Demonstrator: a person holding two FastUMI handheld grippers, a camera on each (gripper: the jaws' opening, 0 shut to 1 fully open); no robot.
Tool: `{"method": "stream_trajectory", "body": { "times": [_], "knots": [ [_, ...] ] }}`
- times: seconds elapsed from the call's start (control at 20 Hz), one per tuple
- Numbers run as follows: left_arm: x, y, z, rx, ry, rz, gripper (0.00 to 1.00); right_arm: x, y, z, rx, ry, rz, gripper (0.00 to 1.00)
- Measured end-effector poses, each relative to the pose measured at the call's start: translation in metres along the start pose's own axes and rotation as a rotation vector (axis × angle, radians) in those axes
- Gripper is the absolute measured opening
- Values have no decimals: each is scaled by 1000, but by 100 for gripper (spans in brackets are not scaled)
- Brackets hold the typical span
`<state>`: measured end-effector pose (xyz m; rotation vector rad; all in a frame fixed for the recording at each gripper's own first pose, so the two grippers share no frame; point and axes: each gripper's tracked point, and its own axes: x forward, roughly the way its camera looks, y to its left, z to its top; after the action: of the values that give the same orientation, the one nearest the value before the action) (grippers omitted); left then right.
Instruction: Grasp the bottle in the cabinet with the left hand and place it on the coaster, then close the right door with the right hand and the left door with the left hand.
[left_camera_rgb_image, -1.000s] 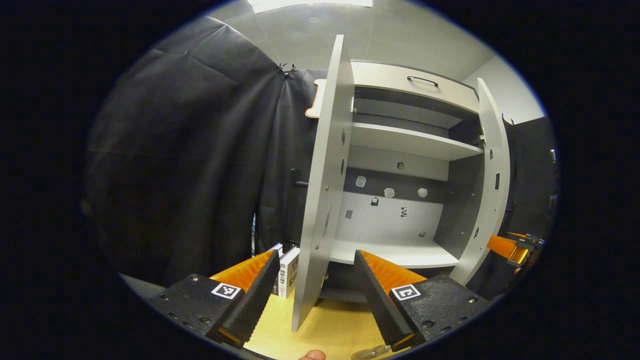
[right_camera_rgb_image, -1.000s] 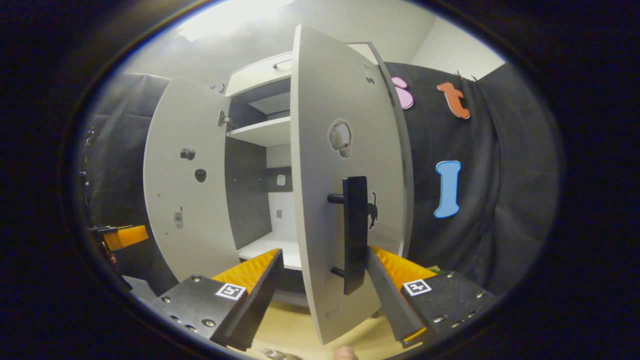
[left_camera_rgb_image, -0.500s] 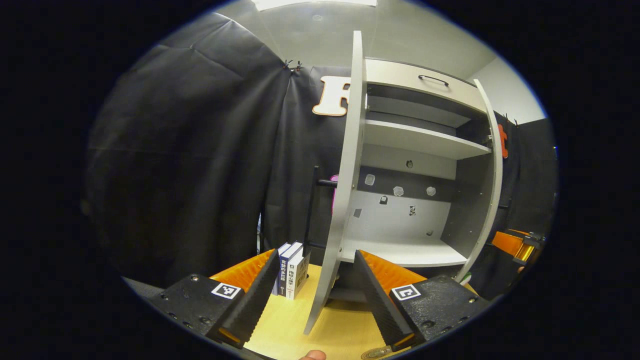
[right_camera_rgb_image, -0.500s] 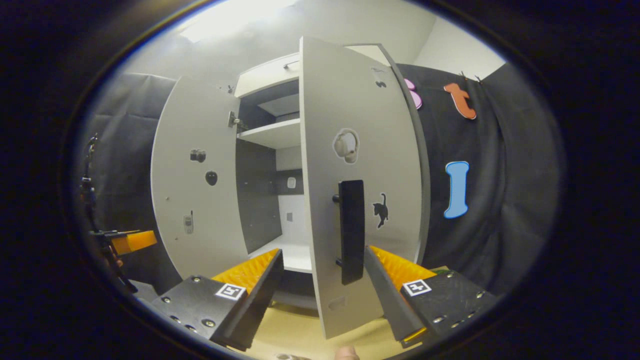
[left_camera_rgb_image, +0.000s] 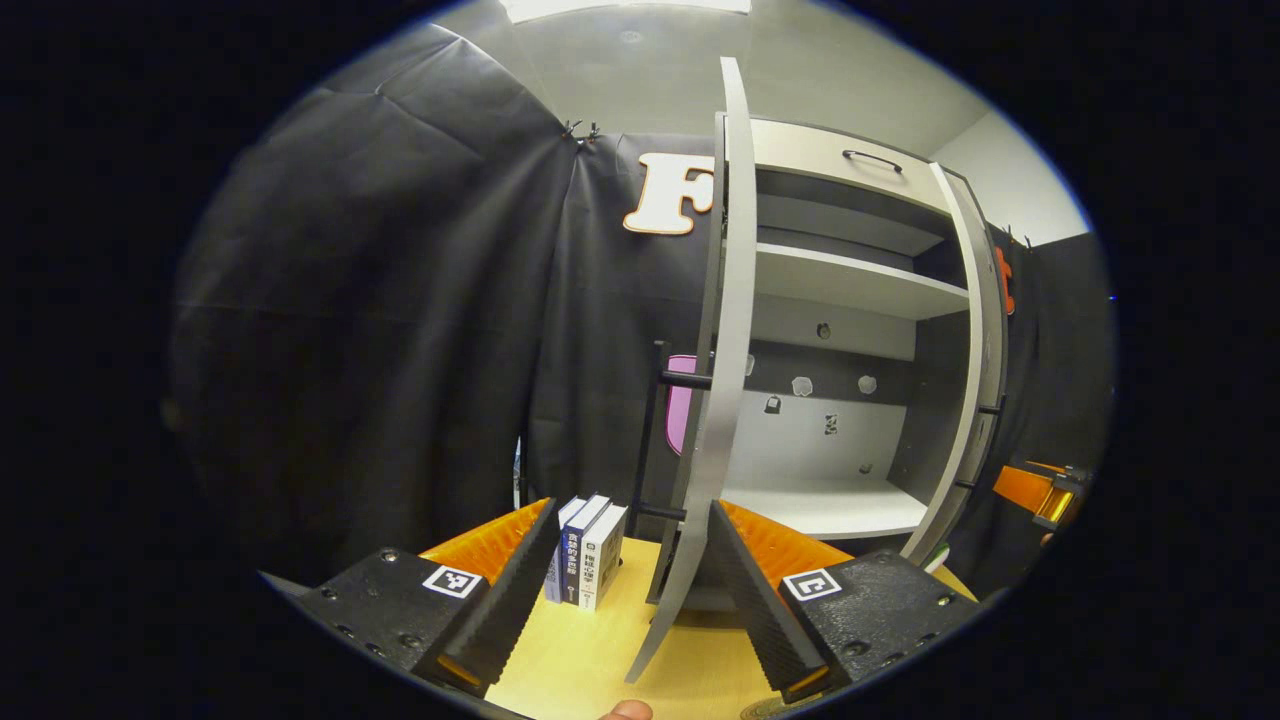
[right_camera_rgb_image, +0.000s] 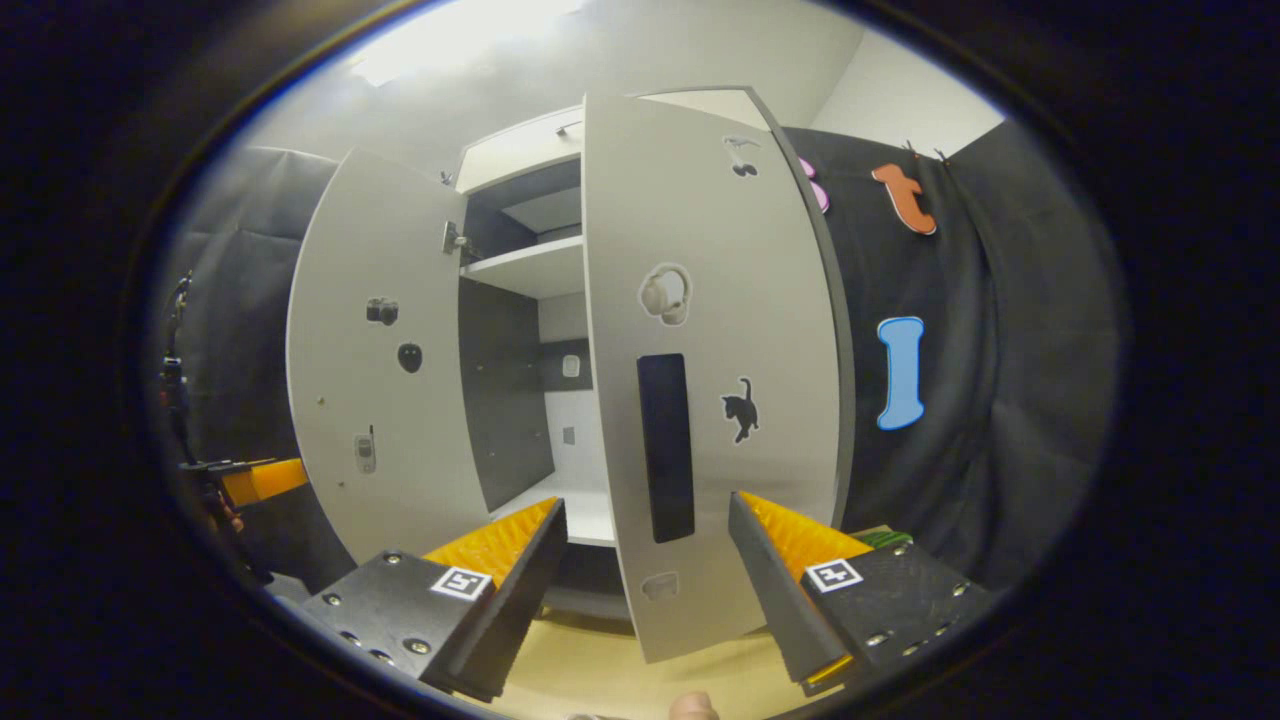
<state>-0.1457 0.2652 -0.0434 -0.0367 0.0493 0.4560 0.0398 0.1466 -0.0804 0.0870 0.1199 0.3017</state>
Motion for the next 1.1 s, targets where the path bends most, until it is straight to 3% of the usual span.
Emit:
{"method": "stream_trajectory", "body": {
  "times": [0.8, 1.1],
  "knots": [
    [-2, 0, -1, 59, -31, 19, 94, 1, -1, -8, 12, 10, -43, 98],
    [4, -3, -1, 90, -34, -22, 93, -1, -14, -10, 18, 15, -65, 98]
  ]
}}
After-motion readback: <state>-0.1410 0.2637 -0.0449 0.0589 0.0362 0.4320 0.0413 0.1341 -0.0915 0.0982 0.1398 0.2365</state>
